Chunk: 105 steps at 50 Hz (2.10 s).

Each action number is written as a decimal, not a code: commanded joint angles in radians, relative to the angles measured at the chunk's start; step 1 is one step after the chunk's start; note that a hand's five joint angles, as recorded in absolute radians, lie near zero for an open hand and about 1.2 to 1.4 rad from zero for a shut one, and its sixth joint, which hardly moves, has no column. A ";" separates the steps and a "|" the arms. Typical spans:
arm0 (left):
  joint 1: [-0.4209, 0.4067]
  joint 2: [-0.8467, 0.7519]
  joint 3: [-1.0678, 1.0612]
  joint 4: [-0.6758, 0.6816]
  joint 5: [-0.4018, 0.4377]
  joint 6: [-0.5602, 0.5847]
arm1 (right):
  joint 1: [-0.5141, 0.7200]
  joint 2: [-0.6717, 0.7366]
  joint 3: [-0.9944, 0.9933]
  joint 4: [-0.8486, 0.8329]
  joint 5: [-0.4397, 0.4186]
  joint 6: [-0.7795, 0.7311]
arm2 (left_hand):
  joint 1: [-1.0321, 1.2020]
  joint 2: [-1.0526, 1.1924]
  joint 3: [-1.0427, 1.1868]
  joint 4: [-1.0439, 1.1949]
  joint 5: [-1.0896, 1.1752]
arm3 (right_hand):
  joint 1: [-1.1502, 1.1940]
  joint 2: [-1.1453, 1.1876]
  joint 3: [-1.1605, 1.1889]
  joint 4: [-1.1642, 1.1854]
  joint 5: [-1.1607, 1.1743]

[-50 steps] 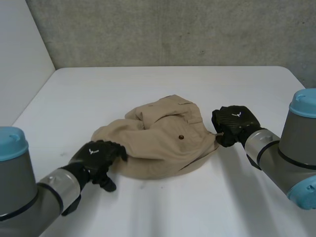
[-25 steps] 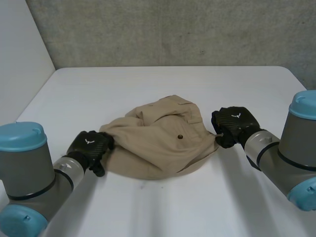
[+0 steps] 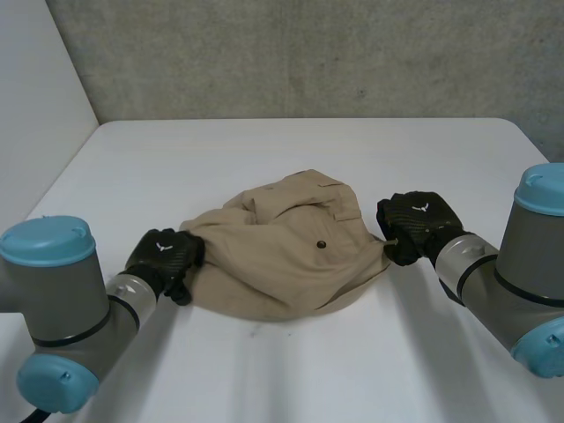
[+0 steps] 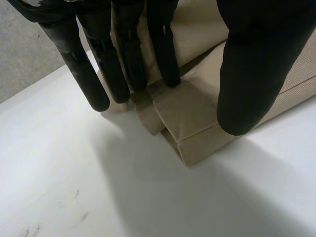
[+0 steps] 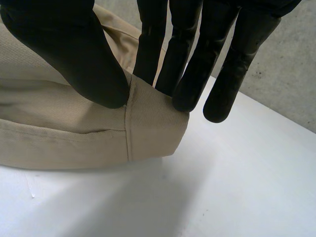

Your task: Fold the shorts.

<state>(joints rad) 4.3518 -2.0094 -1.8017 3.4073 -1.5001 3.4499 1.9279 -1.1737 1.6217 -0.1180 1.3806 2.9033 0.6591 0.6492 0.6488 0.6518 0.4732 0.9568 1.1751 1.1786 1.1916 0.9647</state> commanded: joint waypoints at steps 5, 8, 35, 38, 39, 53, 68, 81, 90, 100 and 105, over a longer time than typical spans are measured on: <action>0.000 -0.025 0.002 0.003 0.001 0.000 | 0.000 0.003 0.000 0.000 0.000 -0.003 | 0.285 0.295 0.296 0.293 0.297 | 0.439 0.221 0.218 0.205 0.257; 0.000 -0.029 0.004 0.003 0.001 0.003 | 0.000 0.003 0.001 0.000 0.000 -0.003 | 0.318 0.327 0.328 0.325 0.329 | 0.439 0.221 0.218 0.205 0.257; -0.011 0.369 0.021 -0.008 0.001 0.006 | -0.006 -0.179 -0.026 0.070 -0.002 -0.061 | 0.737 0.747 0.747 0.744 0.748 | 0.439 0.221 0.218 0.205 0.257; -0.005 0.523 0.041 -0.010 0.001 0.003 | -0.007 -0.289 -0.049 0.086 0.000 -0.085 | 0.737 0.747 0.747 0.744 0.748 | 0.439 0.221 0.218 0.205 0.257; -0.003 0.559 0.048 -0.011 0.001 0.000 | -0.009 -0.317 -0.057 0.089 0.002 -0.088 | 0.737 0.747 0.747 0.744 0.748 | 0.439 0.221 0.218 0.205 0.257; -0.005 0.877 0.361 -0.152 -0.069 -0.129 | -0.009 -0.624 -0.341 0.268 0.014 -0.081 | 0.737 0.747 0.747 0.744 0.748 | 0.439 0.221 0.218 0.205 0.257; -0.008 0.741 0.371 -0.263 -0.068 -0.153 | -0.032 -0.545 -0.402 0.419 -0.003 -0.096 | 0.737 0.747 0.747 0.744 0.748 | 0.439 0.221 0.218 0.205 0.257; -0.001 0.178 0.447 -0.151 -0.071 -0.121 | 0.023 -0.091 -0.391 0.355 0.017 -0.164 | 0.737 0.747 0.747 0.744 0.748 | 0.439 0.221 0.218 0.205 0.257; -0.014 -0.129 0.722 0.000 -0.077 -0.077 | 0.034 0.124 -0.480 0.023 0.159 -0.170 | 0.737 0.747 0.747 0.744 0.748 | 0.439 0.221 0.218 0.205 0.257; -0.021 -0.393 0.996 0.141 -0.088 -0.017 | 0.040 0.253 -0.522 -0.365 0.190 -0.236 | 0.737 0.747 0.747 0.744 0.748 | 0.176 -0.042 -0.046 -0.059 -0.006; -0.021 -0.451 1.006 0.219 -0.088 0.037 | 0.046 0.333 -0.562 -0.312 0.143 -0.288 | -0.320 -0.310 -0.309 -0.312 -0.308 | -0.782 -1.001 -1.004 -1.017 -0.965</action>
<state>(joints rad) 4.3305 -2.3920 -0.8162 3.5513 -1.5917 3.4294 1.9682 -0.9204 1.1003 -0.4675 1.5727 2.6705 0.9315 0.9790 0.9922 0.9948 0.7966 0.5617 0.7247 0.7368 0.7429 0.5553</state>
